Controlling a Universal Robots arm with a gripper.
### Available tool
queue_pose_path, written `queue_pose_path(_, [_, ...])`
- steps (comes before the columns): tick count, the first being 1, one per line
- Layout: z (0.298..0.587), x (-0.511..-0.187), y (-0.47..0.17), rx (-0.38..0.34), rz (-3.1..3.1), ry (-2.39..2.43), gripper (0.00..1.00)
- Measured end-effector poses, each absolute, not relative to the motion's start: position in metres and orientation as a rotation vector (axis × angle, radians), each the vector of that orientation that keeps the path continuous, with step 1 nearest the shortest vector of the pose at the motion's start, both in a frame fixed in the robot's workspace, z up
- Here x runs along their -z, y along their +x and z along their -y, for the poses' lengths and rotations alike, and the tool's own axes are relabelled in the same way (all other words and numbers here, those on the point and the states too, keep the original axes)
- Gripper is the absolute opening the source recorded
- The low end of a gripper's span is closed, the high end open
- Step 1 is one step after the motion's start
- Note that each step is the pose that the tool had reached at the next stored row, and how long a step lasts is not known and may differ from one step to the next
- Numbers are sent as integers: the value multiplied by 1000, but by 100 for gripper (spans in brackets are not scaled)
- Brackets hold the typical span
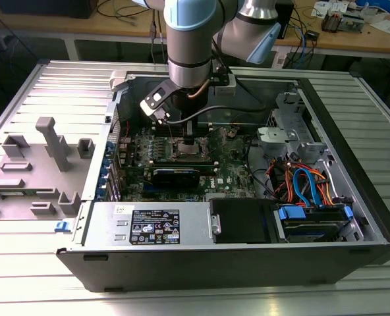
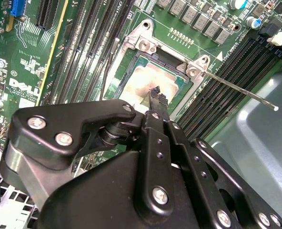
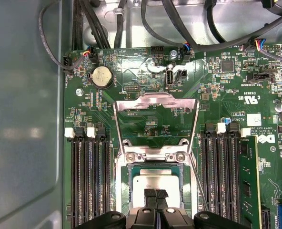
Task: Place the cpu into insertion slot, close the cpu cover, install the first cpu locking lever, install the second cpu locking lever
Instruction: 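Close the cpu cover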
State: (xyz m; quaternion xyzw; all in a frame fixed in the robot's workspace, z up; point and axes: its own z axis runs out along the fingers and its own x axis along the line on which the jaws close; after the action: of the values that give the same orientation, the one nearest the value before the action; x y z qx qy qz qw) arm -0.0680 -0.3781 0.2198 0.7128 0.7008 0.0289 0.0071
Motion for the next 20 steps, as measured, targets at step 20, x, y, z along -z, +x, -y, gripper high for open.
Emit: queue_pose_path(20, [378, -227, -68, -90, -2192, 2229, 11])
